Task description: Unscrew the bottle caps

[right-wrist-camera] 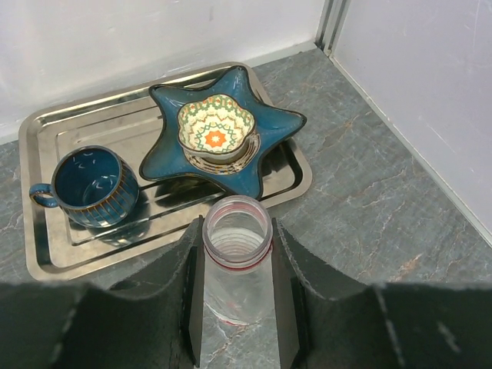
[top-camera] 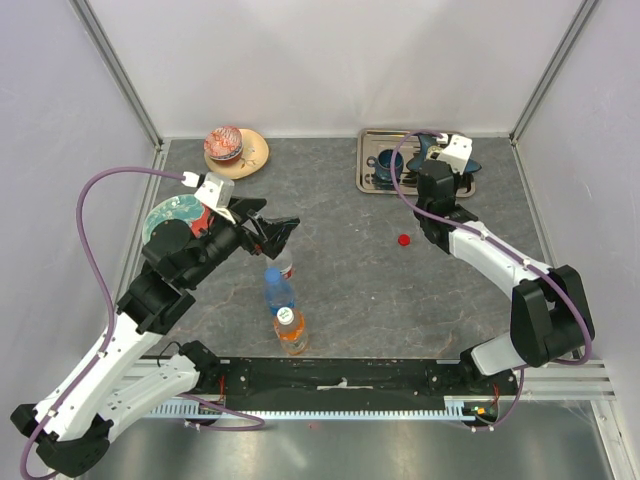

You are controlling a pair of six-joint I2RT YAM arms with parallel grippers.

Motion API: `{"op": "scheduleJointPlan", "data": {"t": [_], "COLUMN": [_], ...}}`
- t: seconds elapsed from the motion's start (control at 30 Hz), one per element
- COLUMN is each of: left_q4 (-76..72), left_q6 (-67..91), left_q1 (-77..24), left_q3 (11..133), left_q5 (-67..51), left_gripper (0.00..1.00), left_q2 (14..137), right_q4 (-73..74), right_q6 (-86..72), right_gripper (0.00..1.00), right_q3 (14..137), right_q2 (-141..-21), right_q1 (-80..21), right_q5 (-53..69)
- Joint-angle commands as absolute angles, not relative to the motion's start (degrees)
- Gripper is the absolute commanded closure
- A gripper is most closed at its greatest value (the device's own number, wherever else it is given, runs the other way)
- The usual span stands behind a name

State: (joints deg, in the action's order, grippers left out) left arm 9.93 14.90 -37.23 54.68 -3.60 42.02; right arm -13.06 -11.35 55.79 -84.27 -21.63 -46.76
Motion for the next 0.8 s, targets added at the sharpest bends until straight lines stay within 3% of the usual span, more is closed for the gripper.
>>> {"op": "scheduleJointPlan", "data": {"t": [0.0,0.4,0.77], "left_q4": [9.4,9.58,9.67], "left_q6": [14.59,14.5,14.5], "left_q1": [-37.18,-37.18,-37.18], "left_q3": [55.11,55.11,55.02], "left_q5": [-4.39,-5.1,-5.19], "left_gripper": [0.0,0.0,0.0], "left_q2": [42.19,42.28,42.01], "right_q4": [-6.86,-3.34,-1.15], "right_q6": [-14.68,-15.56,-15.91], "right_gripper": [0.6,0.45,0.39], "right_q3": [57.48,60.2,62.75], "right_q2": [-83.76,-83.41,-83.41], "right_q1": [-21.71,-21.62,-21.71], "right_q5": [-44.74,-44.21,-43.77]}}
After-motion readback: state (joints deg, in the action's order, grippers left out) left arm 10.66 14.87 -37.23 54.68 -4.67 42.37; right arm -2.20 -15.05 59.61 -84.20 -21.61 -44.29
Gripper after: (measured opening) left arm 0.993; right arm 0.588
